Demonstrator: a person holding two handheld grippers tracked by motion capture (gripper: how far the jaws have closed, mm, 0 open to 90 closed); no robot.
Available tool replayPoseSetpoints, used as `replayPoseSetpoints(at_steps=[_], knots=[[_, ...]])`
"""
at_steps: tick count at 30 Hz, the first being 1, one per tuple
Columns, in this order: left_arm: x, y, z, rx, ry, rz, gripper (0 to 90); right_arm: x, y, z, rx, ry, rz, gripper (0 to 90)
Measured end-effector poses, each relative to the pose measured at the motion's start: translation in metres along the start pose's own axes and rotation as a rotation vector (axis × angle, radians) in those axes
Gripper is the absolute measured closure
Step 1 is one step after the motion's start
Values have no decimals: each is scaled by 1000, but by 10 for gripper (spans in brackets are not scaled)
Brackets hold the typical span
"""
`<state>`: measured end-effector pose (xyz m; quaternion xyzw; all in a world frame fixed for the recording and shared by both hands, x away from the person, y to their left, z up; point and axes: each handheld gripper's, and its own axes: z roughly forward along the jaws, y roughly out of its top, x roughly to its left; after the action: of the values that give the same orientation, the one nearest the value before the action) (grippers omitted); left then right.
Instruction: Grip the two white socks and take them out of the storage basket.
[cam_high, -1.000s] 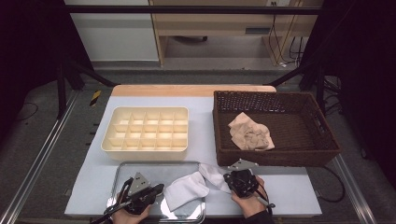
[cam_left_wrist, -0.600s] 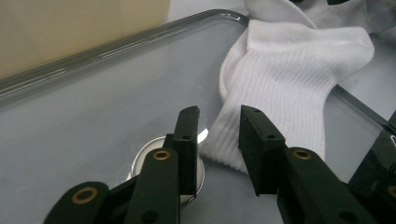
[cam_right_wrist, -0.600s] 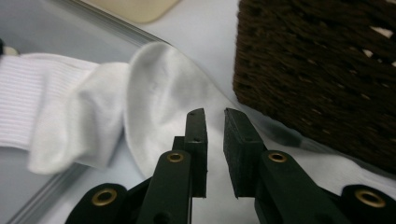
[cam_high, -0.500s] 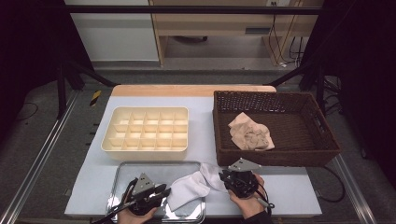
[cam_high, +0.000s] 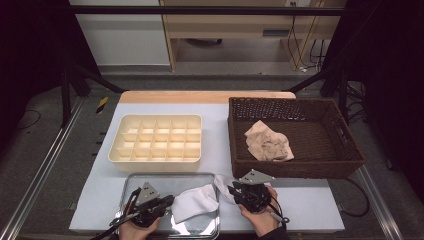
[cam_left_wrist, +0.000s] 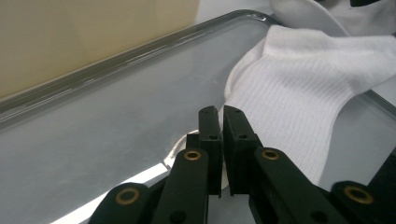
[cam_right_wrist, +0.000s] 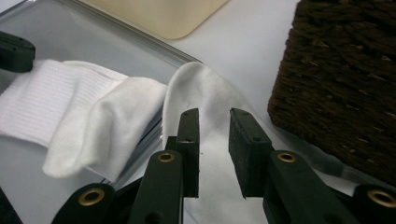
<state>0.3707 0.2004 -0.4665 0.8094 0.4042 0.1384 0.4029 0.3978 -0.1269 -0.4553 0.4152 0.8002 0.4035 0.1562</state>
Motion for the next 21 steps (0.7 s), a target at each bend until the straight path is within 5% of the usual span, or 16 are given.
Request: replayPoseSetpoints(at_steps=[10,21], knots=[[14,-3,-8,-18,23,-36,845,11,7,5,-19,17,-27,720],[34,-2,-27,-81,102,-72,689,28,24,3,-78,64,-42,678]])
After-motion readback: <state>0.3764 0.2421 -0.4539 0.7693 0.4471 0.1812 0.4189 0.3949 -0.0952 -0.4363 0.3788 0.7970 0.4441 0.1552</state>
